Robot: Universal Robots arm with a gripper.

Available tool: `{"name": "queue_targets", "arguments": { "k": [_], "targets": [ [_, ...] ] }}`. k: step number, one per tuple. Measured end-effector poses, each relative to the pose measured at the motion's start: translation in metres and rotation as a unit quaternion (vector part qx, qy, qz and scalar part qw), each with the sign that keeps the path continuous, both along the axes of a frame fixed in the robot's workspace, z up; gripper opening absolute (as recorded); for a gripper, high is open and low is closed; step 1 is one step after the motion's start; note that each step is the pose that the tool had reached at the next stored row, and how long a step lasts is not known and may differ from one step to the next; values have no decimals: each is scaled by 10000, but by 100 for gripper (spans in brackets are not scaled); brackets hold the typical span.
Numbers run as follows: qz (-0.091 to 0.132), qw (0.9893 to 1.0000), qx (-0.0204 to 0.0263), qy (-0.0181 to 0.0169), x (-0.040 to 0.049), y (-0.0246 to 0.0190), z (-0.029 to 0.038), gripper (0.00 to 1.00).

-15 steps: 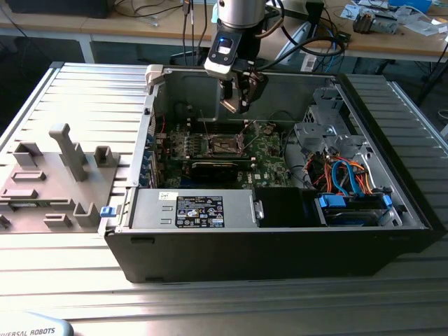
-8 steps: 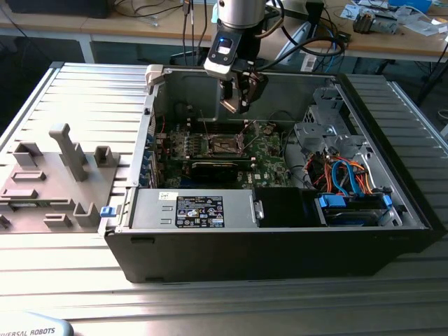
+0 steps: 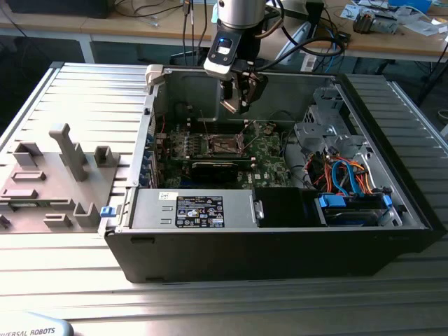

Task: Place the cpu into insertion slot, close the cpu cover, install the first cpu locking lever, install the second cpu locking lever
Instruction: 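Place the cpu into insertion slot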

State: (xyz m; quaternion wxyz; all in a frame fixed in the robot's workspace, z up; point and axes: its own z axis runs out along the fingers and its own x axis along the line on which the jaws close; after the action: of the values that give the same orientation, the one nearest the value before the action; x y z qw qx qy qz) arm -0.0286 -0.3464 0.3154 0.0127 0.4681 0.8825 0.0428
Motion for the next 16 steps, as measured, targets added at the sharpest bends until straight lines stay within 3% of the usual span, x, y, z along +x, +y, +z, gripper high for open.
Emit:
{"name": "queue_targets", "arguments": {
  "k": [16],
  "targets": [
    [-49,10000,0,0,0,0,-5,54]
  ]
}}
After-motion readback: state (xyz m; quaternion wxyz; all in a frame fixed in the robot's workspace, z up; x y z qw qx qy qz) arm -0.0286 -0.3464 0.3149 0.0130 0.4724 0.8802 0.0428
